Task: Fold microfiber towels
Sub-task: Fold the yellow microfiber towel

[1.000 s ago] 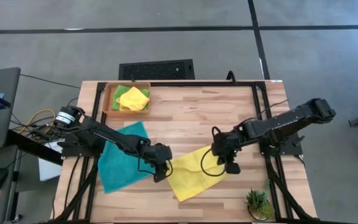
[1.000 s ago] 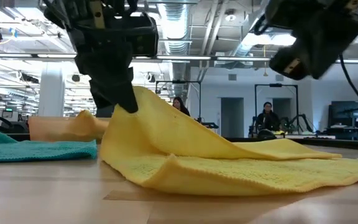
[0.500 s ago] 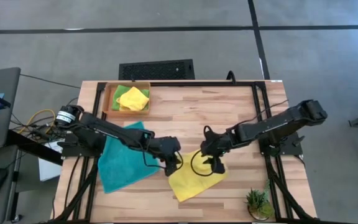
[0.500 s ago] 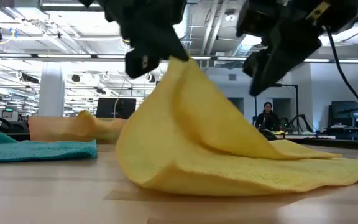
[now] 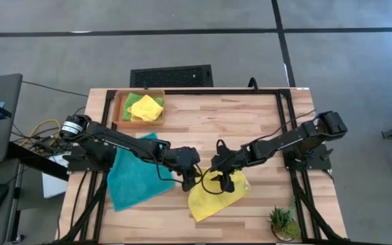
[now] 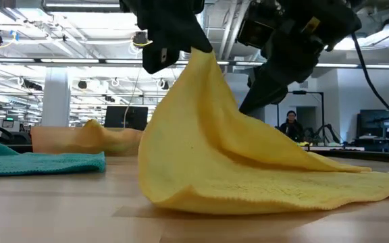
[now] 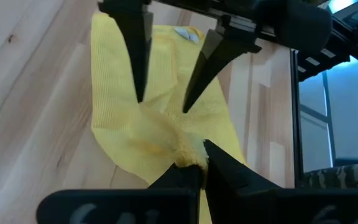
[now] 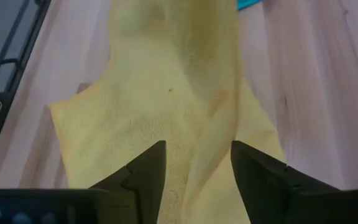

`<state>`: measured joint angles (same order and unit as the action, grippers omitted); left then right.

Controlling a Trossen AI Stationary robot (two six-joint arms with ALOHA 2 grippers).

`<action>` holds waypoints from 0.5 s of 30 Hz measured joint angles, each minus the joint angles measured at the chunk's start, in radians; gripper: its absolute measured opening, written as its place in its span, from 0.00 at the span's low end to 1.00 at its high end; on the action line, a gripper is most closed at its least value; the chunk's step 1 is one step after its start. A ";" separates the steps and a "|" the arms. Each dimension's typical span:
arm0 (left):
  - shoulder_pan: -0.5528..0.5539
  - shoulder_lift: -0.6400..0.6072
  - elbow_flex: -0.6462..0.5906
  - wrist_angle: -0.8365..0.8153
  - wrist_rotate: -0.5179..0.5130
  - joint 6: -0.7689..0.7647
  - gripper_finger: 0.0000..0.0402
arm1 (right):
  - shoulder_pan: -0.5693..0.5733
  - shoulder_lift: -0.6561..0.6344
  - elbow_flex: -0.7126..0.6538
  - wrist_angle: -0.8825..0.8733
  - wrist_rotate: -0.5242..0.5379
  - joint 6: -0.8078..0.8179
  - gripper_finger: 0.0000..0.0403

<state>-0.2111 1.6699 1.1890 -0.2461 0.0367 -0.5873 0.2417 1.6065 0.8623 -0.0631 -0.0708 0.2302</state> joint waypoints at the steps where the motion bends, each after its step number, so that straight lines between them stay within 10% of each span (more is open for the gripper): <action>1: 0.000 0.000 0.003 -0.007 -0.001 0.000 0.00 | 0.000 0.004 0.000 0.003 0.000 -0.001 0.50; 15: 0.000 0.000 0.009 -0.021 0.004 0.020 0.00 | 0.000 -0.006 0.000 -0.018 -0.004 -0.002 0.42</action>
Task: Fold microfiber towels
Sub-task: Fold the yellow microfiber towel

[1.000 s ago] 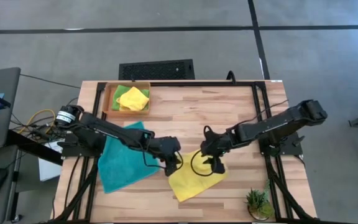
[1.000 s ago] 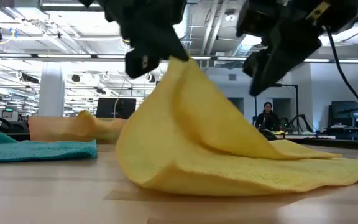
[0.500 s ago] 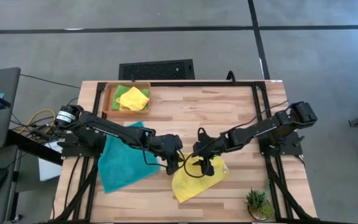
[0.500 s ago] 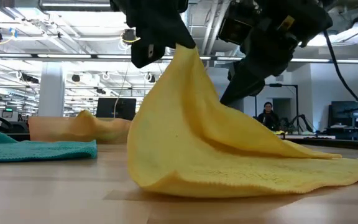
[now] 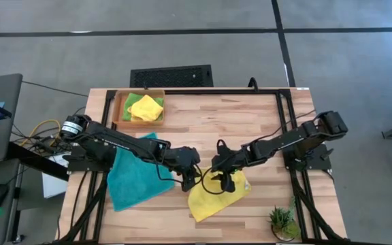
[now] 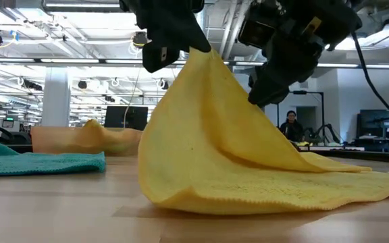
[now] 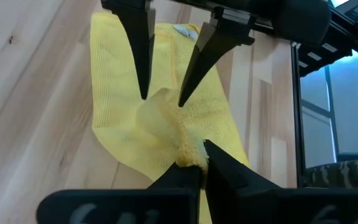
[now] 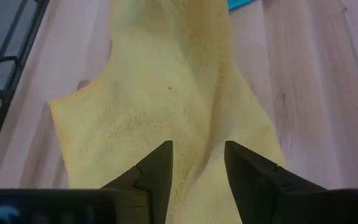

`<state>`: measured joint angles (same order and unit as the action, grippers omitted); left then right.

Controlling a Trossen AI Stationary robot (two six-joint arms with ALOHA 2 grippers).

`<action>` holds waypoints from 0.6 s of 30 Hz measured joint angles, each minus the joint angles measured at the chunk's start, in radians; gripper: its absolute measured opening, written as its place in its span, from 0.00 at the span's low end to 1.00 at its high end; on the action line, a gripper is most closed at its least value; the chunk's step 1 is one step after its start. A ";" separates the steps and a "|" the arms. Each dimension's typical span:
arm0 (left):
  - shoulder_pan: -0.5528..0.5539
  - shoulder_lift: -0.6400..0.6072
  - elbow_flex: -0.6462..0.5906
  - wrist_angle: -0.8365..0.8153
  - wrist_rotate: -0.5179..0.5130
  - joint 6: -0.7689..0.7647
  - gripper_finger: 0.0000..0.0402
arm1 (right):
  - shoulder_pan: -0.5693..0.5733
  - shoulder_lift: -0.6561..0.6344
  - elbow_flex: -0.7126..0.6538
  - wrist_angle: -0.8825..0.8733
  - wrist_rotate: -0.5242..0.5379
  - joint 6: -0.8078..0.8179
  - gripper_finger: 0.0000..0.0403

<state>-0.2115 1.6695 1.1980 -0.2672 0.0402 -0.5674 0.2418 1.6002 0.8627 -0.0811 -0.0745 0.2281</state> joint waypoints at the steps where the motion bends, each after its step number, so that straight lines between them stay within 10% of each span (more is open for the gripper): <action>1: 0.000 0.000 0.000 0.000 0.000 0.003 0.00 | 0.000 0.010 0.001 0.006 -0.002 0.000 0.41; 18: 0.000 -0.052 0.000 -0.033 -0.004 -0.010 0.00 | 0.006 0.059 0.000 -0.114 -0.002 0.000 0.31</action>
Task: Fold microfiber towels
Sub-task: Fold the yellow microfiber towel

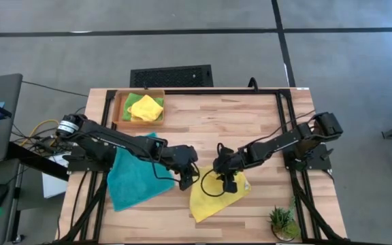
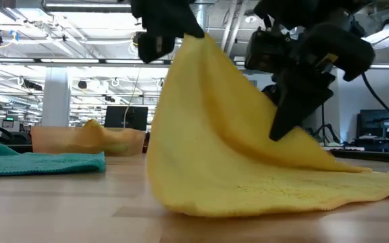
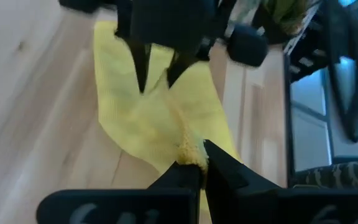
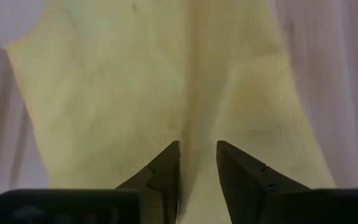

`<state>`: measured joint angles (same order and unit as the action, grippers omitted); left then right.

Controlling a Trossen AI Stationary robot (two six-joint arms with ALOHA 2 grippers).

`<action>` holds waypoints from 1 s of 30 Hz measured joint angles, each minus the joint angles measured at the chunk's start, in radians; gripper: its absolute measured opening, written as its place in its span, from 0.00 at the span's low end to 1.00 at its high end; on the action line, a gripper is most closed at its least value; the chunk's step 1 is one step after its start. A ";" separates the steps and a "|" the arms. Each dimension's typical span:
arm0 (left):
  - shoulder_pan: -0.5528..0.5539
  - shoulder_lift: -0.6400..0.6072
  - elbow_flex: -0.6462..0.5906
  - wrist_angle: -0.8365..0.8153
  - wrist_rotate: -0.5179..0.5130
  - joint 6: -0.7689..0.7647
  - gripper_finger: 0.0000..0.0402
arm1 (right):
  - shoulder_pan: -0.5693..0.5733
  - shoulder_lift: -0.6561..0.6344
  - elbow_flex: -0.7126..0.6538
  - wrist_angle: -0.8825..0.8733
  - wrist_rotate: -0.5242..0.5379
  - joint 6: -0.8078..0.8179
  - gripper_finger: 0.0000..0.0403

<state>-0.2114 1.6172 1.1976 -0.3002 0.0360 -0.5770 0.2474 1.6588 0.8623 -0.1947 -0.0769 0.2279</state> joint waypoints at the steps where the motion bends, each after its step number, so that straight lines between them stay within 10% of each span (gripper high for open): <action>1: 0.000 -0.011 0.000 0.000 -0.010 0.001 0.00 | 0.000 0.000 0.000 -0.007 0.000 0.000 0.30; 24: 0.001 -0.083 0.000 -0.246 -0.022 0.006 0.00 | 0.000 -0.005 0.000 -0.340 0.027 0.007 0.29; 30: 0.001 -0.083 0.000 -0.255 -0.023 -0.010 0.00 | 0.000 -0.005 0.000 -0.367 0.027 0.008 0.15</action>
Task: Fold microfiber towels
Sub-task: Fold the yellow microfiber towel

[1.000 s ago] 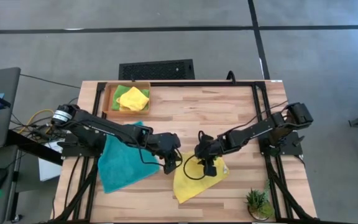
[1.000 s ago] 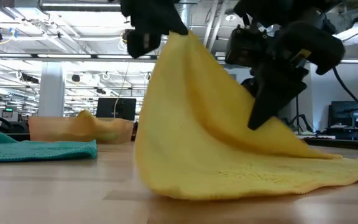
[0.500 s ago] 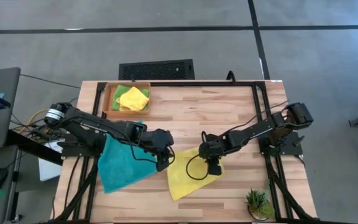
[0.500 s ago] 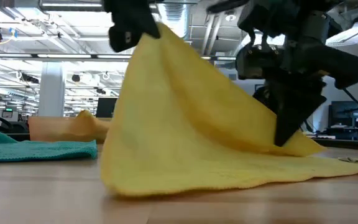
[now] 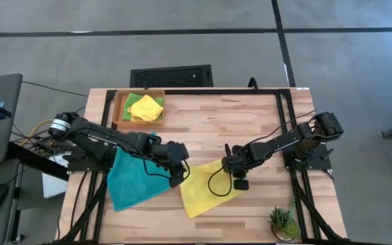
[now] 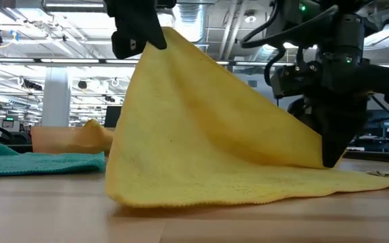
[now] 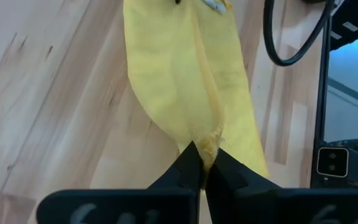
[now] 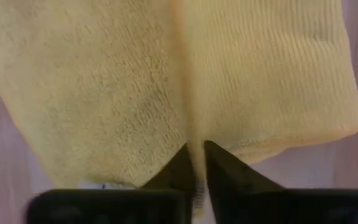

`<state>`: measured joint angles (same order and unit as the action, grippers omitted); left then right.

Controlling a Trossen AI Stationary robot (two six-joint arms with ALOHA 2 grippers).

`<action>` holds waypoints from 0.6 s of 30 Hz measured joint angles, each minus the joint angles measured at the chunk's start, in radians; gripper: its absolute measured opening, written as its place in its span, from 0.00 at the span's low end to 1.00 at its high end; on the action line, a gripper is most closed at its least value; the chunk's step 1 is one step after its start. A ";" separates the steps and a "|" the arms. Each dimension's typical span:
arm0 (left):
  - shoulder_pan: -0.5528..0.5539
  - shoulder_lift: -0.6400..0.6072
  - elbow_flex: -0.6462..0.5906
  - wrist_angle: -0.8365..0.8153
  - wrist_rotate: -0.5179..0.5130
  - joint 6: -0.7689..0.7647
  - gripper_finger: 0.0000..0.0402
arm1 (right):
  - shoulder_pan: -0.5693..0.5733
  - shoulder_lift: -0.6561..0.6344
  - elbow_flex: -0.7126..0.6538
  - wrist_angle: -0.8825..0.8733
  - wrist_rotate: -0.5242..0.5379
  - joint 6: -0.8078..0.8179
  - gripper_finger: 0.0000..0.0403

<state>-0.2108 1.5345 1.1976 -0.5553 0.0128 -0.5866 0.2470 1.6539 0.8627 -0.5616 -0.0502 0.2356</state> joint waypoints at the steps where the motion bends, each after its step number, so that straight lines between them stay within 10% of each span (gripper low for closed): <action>1: 0.000 0.000 0.000 -0.006 0.000 -0.002 0.00 | 0.000 0.000 0.000 -0.006 0.000 0.000 0.10; 18: -0.126 0.066 -0.006 -0.055 0.006 -0.117 0.00 | 0.067 0.000 0.176 -0.321 -0.001 -0.087 0.01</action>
<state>-0.3368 1.6001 1.1912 -0.6102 0.0184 -0.7041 0.3140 1.6539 1.0386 -0.8824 -0.0507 0.1490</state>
